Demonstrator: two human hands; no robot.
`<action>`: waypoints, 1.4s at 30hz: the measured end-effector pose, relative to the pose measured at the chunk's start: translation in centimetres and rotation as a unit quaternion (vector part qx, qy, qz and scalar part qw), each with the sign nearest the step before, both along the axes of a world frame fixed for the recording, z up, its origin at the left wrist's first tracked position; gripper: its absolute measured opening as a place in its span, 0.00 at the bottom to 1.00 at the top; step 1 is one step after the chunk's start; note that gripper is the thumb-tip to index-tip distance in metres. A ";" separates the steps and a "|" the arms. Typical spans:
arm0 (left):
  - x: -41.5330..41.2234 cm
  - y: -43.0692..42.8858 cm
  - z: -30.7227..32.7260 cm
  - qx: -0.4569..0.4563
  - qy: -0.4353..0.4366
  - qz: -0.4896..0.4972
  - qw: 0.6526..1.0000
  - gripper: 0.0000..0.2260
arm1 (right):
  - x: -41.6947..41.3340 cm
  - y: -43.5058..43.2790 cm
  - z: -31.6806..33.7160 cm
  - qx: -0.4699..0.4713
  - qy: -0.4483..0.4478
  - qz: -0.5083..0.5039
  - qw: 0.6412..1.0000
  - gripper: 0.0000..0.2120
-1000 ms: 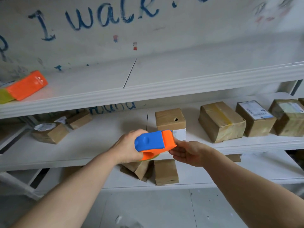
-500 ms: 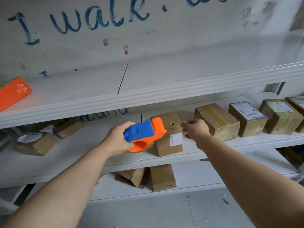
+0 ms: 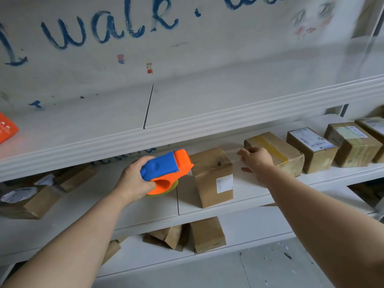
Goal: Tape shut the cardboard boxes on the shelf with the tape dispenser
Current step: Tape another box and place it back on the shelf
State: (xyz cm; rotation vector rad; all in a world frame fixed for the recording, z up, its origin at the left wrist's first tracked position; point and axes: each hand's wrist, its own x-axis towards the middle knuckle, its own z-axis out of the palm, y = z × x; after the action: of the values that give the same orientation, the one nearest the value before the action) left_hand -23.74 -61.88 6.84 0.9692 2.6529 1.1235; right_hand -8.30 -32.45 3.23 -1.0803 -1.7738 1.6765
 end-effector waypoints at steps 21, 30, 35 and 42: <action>-1.1 1.0 -1.4 -0.004 -0.028 0.027 0.999 0.29 | -2.4 2.0 -1.3 -0.018 -0.016 0.047 0.999 0.07; -1.8 1.2 -1.4 -0.010 -0.028 0.028 0.999 0.31 | -2.9 1.9 -1.9 -0.025 -0.023 0.035 0.999 0.07; -2.0 1.2 -2.1 -0.036 -0.037 0.030 0.998 0.31 | -2.8 1.7 -2.7 -0.039 -0.042 0.042 0.997 0.08; -2.0 1.6 -3.0 -0.040 -0.046 0.040 0.997 0.31 | -2.7 0.6 -3.7 -0.100 -0.037 0.037 0.994 0.07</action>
State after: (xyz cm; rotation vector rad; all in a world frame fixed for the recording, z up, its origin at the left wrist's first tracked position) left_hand -25.73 -60.26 3.87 0.7845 2.6618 1.0412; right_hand -10.97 -31.88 -0.42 -1.1887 -1.7399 1.9159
